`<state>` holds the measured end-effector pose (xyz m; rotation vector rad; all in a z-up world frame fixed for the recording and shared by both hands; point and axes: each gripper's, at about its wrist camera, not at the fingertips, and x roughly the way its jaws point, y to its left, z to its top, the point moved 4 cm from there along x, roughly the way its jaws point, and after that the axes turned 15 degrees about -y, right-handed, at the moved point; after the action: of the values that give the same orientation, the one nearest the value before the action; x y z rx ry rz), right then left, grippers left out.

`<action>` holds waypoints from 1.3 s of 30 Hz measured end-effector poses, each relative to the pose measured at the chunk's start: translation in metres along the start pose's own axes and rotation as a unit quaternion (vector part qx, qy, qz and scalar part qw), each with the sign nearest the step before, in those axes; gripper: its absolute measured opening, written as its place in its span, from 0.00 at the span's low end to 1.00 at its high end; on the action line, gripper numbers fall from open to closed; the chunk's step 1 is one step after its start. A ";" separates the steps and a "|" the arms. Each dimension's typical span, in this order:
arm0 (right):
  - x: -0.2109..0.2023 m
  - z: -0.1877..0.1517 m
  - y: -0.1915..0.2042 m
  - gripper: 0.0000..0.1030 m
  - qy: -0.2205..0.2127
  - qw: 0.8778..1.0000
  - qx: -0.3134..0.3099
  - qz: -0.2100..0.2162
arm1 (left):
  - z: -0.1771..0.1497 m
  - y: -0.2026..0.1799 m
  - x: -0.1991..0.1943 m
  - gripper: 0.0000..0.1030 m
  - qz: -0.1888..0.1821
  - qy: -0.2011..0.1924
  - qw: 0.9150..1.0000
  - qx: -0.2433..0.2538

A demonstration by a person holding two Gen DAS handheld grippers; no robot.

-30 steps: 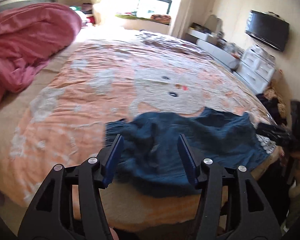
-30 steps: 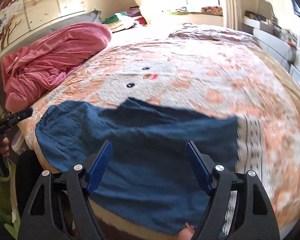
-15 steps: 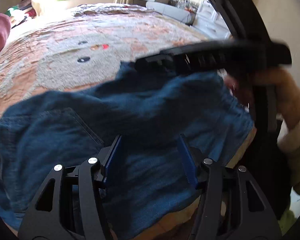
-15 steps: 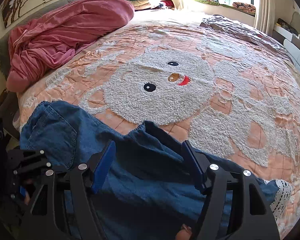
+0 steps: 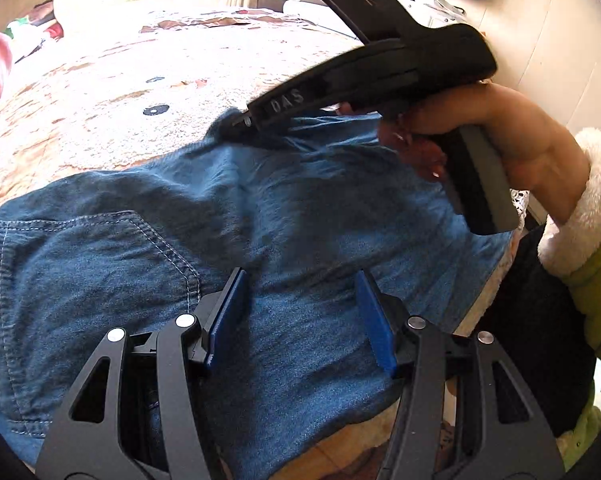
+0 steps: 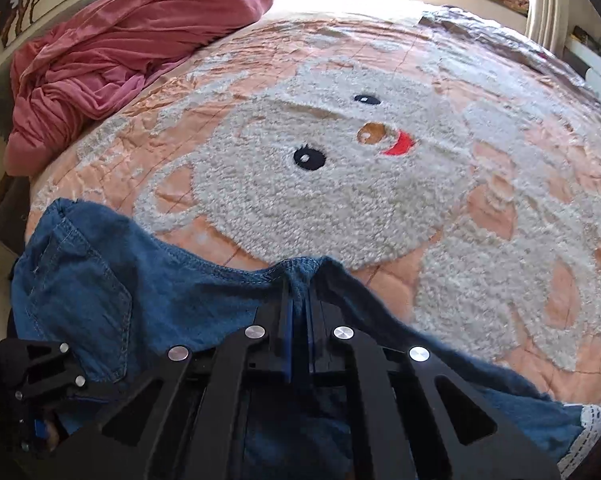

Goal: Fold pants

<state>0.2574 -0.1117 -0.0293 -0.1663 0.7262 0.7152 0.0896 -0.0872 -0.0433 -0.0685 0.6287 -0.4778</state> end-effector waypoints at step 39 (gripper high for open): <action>-0.131 -0.081 -0.185 0.16 -0.046 0.973 0.220 -0.057 | 0.075 0.039 0.094 0.47 0.046 0.044 0.998 -0.023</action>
<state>0.2645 -0.3523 -0.0217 0.2280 0.7635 0.4345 0.2155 -0.1007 -0.0419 -0.0629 0.7257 -0.3775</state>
